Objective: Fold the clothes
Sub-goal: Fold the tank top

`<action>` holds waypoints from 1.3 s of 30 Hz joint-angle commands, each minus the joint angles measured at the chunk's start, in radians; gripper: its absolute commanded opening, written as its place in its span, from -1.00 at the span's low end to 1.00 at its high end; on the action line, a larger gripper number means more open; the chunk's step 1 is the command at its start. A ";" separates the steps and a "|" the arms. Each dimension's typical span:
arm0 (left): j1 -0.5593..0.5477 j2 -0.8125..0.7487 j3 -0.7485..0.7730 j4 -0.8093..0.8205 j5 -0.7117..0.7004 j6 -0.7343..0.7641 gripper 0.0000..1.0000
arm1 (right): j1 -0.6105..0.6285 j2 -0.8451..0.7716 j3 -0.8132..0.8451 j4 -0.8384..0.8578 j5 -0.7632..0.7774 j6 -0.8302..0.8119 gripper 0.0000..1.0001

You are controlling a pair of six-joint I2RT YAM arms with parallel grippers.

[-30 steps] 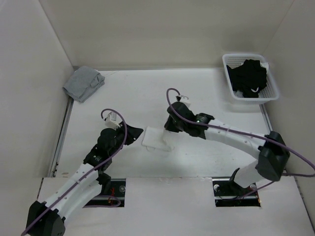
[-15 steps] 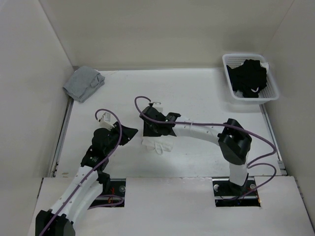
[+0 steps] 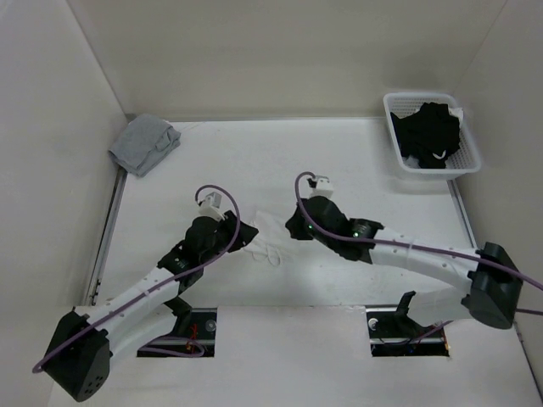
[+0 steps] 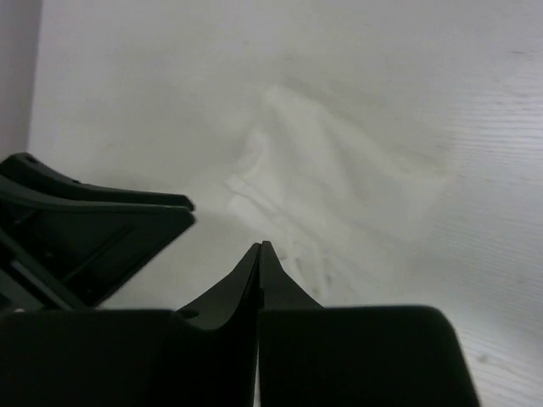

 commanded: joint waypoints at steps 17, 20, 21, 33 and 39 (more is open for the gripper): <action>0.183 -0.100 -0.030 -0.092 -0.265 0.098 0.05 | -0.539 -0.303 -0.554 0.692 -0.116 -0.103 -0.07; 0.191 -0.129 -0.042 -0.117 -0.268 0.101 0.05 | -0.541 -0.267 -0.589 0.735 -0.121 -0.109 -0.03; 0.185 -0.134 -0.044 -0.121 -0.269 0.104 0.06 | -0.541 -0.261 -0.595 0.735 -0.124 -0.109 -0.02; 0.189 -0.060 -0.013 -0.126 -0.272 0.107 0.19 | -0.539 -0.186 -0.578 0.743 -0.145 -0.108 0.24; 0.179 0.007 0.021 -0.101 -0.266 0.122 0.17 | -0.544 -0.198 -0.583 0.741 -0.148 -0.108 0.27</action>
